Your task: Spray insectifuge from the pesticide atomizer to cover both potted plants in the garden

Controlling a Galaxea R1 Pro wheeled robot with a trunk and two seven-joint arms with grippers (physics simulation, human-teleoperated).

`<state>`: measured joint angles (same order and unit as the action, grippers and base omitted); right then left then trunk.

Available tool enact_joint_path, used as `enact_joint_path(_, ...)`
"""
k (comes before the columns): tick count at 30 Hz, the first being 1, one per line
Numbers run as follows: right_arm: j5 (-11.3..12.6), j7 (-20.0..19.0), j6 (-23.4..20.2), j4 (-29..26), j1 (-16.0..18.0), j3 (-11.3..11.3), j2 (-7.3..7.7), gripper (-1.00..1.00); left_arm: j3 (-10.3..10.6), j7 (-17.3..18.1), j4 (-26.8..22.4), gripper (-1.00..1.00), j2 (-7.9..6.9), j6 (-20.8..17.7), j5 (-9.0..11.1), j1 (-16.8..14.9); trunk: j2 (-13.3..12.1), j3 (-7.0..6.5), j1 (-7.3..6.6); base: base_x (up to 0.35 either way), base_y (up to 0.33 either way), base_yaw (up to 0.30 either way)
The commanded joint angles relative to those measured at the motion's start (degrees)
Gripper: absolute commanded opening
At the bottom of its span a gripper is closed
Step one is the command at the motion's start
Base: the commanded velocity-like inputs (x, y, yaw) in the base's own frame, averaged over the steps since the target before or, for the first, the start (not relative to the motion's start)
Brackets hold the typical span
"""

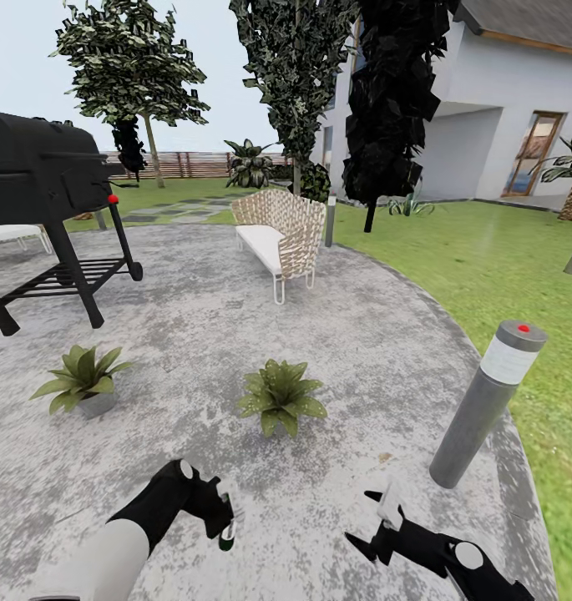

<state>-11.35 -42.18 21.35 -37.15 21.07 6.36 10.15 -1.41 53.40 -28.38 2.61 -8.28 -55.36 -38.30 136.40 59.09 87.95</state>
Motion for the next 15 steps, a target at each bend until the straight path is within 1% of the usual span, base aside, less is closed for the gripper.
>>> enact_joint_path(1,-0.51,-0.18,0.28,-0.38,0.02,0.11,-0.03,1.0,0.18,0.28,-0.1,-1.0,0.12,-0.59,-0.08,0.0,0.02,0.05,-0.01,0.0,0.0,0.0)
enact_joint_path(3,-0.53,-0.82,-0.18,-1.02,0.02,0.13,-0.23,1.0,0.83,0.19,-0.03,-1.0,0.23,-0.6,-0.09,0.04,0.02,0.05,-0.01,0.0,0.0,0.0)
enact_joint_path(9,-0.65,-2.75,-2.07,-2.95,0.1,2.09,-2.19,1.0,2.75,-0.09,0.07,-1.0,1.14,-0.6,-0.09,0.06,0.02,0.05,-0.01,0.0,0.0,0.0)
enact_joint_path(11,-0.62,-3.39,-2.7,-3.6,0.11,2.74,-2.84,1.0,3.39,-0.24,0.03,-1.0,1.77,-0.59,-0.13,0.06,0.02,0.05,-0.01,0.0,0.0,0.0)
enact_joint_path(13,-0.61,-4.03,-3.33,-4.24,0.11,3.38,-2.97,1.0,4.02,-0.29,-0.09,-1.0,2.08,-0.54,-0.11,0.06,0.02,0.05,-0.01,0.0,0.0,0.0)
enact_joint_path(14,-0.61,-7.31,-11.48,-13.01,0.11,7.3,-3.0,1.0,12.63,-0.3,-0.17,-1.0,2.28,-0.52,-0.1,0.06,0.02,0.05,-0.01,0.0,0.0,0.0)
enact_joint_path(15,-0.61,-7.3,-11.62,-13.08,0.11,7.35,-3.01,1.0,12.73,-0.31,-0.24,-1.0,2.44,-0.52,-0.1,0.06,0.02,0.05,-0.01,0.0,0.0,0.0)
